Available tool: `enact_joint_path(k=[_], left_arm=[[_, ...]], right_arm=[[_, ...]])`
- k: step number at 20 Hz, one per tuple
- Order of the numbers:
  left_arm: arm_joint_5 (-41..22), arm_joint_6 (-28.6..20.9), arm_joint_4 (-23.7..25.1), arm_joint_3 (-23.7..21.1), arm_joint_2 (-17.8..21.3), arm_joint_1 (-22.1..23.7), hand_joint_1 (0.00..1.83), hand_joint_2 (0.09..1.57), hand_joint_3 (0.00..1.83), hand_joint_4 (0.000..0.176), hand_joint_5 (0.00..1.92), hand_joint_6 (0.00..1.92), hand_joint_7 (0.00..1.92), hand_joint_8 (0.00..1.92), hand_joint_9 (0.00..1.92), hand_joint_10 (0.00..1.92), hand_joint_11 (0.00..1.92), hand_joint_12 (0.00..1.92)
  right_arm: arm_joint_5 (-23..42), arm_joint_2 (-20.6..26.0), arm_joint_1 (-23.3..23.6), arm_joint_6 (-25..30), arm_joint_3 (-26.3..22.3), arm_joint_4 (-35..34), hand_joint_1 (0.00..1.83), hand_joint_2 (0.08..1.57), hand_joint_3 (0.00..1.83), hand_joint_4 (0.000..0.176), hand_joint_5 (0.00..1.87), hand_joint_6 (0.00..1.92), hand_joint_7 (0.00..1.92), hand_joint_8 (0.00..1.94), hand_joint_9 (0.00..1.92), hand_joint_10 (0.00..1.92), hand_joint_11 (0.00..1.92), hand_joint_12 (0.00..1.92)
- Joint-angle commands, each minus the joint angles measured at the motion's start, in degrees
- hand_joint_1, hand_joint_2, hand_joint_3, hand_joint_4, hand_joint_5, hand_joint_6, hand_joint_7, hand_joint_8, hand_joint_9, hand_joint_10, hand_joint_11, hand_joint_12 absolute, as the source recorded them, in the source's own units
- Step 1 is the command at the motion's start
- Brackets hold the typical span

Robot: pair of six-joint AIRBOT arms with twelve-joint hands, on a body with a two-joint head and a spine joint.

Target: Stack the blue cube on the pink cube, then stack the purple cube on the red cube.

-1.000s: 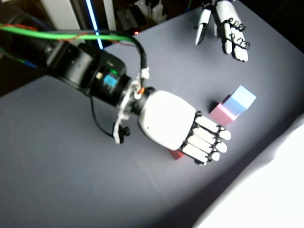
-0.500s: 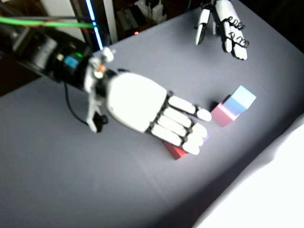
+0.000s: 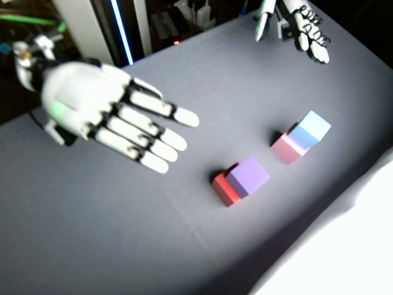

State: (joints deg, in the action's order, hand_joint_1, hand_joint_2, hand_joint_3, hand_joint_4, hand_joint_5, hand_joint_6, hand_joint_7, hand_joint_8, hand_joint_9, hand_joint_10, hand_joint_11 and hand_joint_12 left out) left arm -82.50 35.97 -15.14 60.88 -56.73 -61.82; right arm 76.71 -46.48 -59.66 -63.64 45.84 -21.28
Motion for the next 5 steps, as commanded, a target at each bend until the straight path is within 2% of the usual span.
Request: enact_joint_path(k=[1,2,3,4,5], left_arm=[[-9.19,0.19,0.19,-0.21,0.88,0.14,0.21,1.25,0.0,0.166,0.0,0.0,0.0,0.0,0.0,0.0,0.0,0.0],[-10.23,0.77,0.16,-0.63,1.49,0.14,0.19,1.26,0.0,0.16,0.0,0.0,0.0,0.0,0.0,0.0,0.0,0.0],[-11.44,1.44,0.15,-1.09,2.03,0.14,0.24,1.26,0.0,0.157,0.0,0.0,0.0,0.0,0.0,0.0,0.0,0.0],[-12.62,2.0,0.15,-1.45,2.67,0.14,0.37,1.29,0.01,0.14,0.0,0.0,0.0,0.0,0.0,0.0,0.0,0.0],[-13.84,2.44,0.15,-1.71,3.26,0.15,0.46,1.25,0.0,0.16,0.0,0.0,0.0,0.0,0.0,0.0,0.0,0.0]], right_arm=[[11.68,0.95,-0.19,0.36,-0.23,0.35,0.27,1.18,0.02,0.073,0.0,0.0,0.0,0.0,0.0,0.0,0.0,0.0],[13.69,1.48,-1.24,0.36,-0.87,0.35,0.26,1.15,0.0,0.094,0.0,0.0,0.0,0.0,0.0,0.0,0.0,0.0],[15.67,2.03,-2.27,0.36,-1.39,0.36,0.26,1.14,0.0,0.084,0.0,0.0,0.0,0.0,0.0,0.0,0.0,0.0],[17.2,2.73,-3.28,0.35,-1.86,0.39,0.31,1.18,0.01,0.073,0.0,0.0,0.0,0.0,0.0,0.0,0.0,0.0],[18.63,3.31,-3.96,0.35,-2.23,0.43,0.34,1.18,0.01,0.101,0.0,0.0,0.0,0.0,0.0,0.0,0.0,0.0]])
